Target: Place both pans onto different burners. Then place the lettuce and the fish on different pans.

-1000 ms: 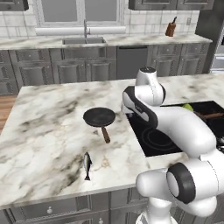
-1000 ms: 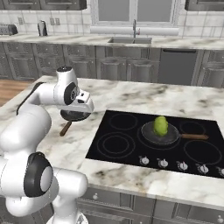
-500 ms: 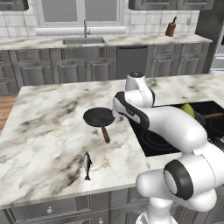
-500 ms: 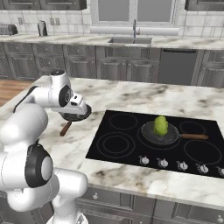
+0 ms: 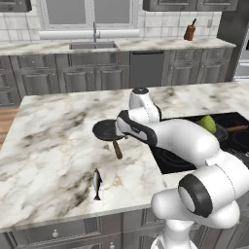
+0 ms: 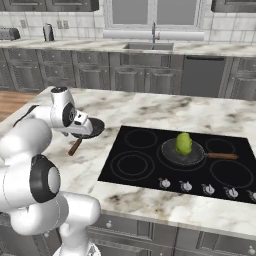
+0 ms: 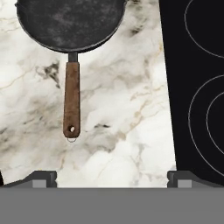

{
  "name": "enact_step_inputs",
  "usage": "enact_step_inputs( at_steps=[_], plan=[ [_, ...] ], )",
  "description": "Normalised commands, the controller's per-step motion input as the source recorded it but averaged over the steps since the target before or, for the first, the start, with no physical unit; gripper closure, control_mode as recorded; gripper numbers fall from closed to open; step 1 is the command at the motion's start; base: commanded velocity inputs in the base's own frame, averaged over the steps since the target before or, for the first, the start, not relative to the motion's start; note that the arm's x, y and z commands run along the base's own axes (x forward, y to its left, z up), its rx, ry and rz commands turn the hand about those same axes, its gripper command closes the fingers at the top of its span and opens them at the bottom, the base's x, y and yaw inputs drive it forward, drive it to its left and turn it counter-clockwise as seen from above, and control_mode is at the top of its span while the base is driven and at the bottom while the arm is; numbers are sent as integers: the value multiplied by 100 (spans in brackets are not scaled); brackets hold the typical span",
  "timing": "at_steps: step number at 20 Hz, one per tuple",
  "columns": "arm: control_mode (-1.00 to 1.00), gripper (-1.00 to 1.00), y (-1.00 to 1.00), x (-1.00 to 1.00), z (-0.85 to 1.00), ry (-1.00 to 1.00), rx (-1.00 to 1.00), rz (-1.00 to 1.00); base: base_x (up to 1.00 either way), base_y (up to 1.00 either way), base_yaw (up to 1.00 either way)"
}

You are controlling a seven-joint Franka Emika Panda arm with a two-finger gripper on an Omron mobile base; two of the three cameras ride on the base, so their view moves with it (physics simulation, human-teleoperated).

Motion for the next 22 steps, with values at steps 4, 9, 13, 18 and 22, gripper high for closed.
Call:
enact_step_inputs(
  at_steps=[4,9,13,18,22],
  plan=[
    [-100,-100,19,20,-19,0,1,0,0,0,0],
    [-100,-100,22,35,-18,0,1,0,0,0,0],
    [-100,-100,19,29,-18,0,3,0,0,0,0],
    [-100,-100,20,26,-19,0,2,0,0,0,0],
    [-100,-100,4,9,-18,0,5,0,0,0,0]
  ],
)
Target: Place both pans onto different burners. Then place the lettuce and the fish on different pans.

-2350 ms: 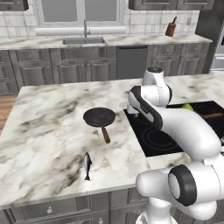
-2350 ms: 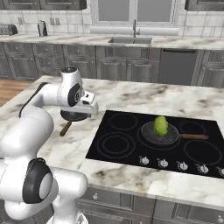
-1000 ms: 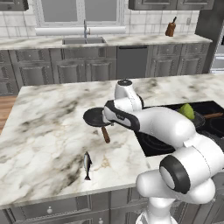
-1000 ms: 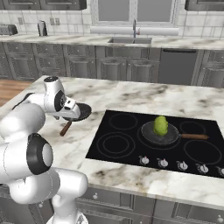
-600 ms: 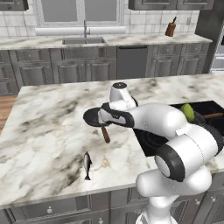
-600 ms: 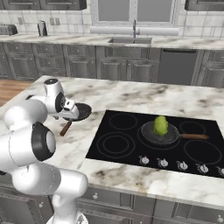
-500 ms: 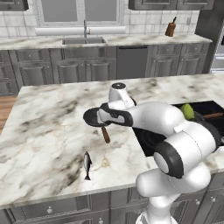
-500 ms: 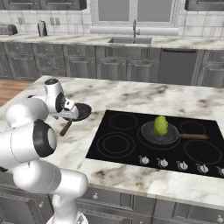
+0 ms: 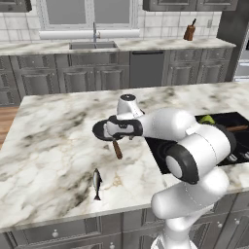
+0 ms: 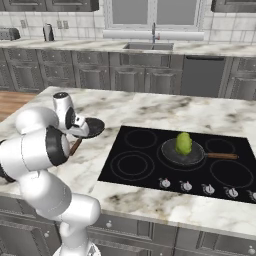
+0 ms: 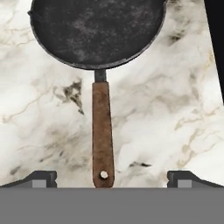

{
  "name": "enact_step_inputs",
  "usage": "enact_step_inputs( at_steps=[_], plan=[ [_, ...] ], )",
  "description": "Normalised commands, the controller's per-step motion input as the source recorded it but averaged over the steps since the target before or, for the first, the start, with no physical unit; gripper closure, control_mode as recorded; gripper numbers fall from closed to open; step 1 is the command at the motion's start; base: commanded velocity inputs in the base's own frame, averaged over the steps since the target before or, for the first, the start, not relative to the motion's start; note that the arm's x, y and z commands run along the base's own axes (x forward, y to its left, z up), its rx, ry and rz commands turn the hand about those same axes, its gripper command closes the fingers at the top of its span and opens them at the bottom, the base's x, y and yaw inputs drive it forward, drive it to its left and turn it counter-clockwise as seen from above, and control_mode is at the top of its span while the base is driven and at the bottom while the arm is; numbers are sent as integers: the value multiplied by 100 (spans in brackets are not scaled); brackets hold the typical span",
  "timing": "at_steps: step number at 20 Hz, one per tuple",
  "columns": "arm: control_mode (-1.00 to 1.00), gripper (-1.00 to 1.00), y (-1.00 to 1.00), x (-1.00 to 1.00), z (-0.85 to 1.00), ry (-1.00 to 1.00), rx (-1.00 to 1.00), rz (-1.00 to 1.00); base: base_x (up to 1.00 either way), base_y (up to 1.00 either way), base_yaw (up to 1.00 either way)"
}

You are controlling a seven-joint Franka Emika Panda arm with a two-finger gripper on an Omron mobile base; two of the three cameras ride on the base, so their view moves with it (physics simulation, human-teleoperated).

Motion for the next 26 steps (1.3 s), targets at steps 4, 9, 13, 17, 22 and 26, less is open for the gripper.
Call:
enact_step_inputs(
  at_steps=[4,9,13,17,22,26],
  plan=[
    [-100,-100,2,9,-23,0,1,0,0,0,0],
    [-100,-100,1,11,-24,0,0,0,0,0,0],
    [-100,-100,6,14,-17,0,0,0,0,0,0],
    [-100,-100,10,15,-14,0,0,0,0,0,0],
    [-100,-100,13,14,-16,0,0,0,0,0,0],
    [-100,-100,13,13,-11,0,0,0,0,0,0]
  ],
)
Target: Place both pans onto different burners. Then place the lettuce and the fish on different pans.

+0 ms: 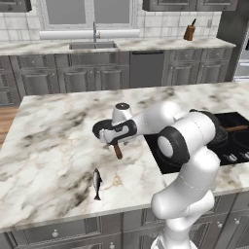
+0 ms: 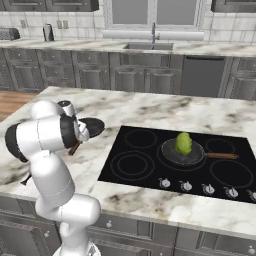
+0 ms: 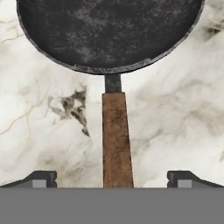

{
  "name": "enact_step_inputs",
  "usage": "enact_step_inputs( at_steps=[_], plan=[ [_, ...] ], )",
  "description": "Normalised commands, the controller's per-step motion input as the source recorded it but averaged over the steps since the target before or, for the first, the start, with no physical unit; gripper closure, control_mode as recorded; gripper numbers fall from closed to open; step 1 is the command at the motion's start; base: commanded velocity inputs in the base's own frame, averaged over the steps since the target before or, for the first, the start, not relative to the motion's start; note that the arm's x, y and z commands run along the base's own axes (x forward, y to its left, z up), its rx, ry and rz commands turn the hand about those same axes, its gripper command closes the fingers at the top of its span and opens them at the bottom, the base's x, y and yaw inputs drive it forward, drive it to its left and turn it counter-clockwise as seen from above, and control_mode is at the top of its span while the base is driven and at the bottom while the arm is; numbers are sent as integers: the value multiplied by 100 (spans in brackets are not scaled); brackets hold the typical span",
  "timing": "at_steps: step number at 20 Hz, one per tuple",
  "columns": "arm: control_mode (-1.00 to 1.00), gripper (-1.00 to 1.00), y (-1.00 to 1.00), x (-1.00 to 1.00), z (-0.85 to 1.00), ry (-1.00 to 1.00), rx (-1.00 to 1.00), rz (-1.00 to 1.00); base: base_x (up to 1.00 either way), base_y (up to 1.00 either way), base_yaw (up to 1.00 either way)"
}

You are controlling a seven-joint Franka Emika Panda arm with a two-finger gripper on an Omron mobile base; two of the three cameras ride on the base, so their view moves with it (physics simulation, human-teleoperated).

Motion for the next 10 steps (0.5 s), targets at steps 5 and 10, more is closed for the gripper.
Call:
enact_step_inputs(
  at_steps=[5,10],
  plan=[
    [-100,-100,6,10,-14,0,0,0,0,0,0],
    [-100,-100,0,8,-15,0,0,0,0,0,0]
  ],
)
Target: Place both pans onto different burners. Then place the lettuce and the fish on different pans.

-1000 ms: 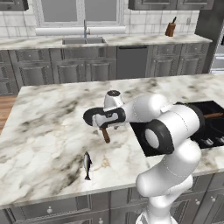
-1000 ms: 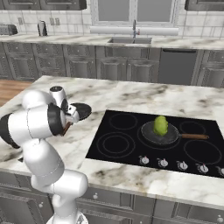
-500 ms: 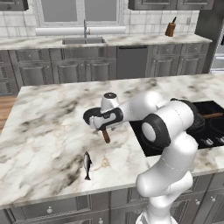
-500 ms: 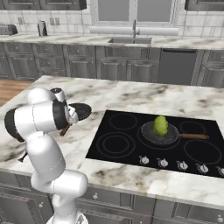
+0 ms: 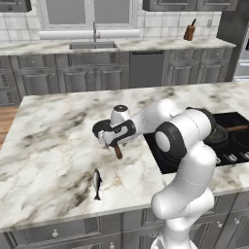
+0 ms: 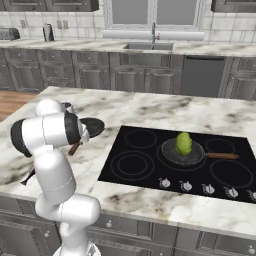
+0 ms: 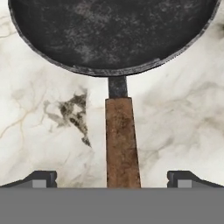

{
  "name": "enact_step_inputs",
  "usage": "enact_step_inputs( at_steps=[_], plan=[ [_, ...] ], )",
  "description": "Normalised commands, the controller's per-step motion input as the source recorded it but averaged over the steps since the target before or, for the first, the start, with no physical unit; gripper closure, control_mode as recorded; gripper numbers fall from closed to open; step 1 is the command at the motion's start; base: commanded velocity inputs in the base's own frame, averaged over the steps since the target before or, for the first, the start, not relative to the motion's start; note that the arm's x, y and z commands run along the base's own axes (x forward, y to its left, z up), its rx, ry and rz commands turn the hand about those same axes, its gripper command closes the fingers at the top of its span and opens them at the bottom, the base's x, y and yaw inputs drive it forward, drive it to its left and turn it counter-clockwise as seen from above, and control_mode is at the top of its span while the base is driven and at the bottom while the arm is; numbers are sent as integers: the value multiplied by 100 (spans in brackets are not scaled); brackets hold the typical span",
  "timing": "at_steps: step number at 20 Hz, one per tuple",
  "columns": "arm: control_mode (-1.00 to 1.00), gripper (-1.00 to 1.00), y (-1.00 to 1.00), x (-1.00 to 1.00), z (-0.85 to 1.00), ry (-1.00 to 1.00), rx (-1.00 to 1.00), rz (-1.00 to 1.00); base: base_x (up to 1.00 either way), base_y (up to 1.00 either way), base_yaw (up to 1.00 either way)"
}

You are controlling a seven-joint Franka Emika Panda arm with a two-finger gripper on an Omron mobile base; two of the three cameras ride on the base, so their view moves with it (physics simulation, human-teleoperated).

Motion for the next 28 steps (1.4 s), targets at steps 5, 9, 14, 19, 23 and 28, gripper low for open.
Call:
enact_step_inputs(
  at_steps=[5,9,14,19,23,28],
  plan=[
    [-100,-100,0,11,-16,0,0,0,0,0,0],
    [-100,-100,0,10,-21,0,0,0,0,0,0],
    [-100,-100,0,10,-19,0,0,0,0,0,0],
    [-100,100,0,9,-18,0,0,0,0,0,0],
    [-100,100,0,0,-4,0,0,0,0,0,0],
    [-100,100,0,0,1,0,0,0,0,0,0]
  ],
)
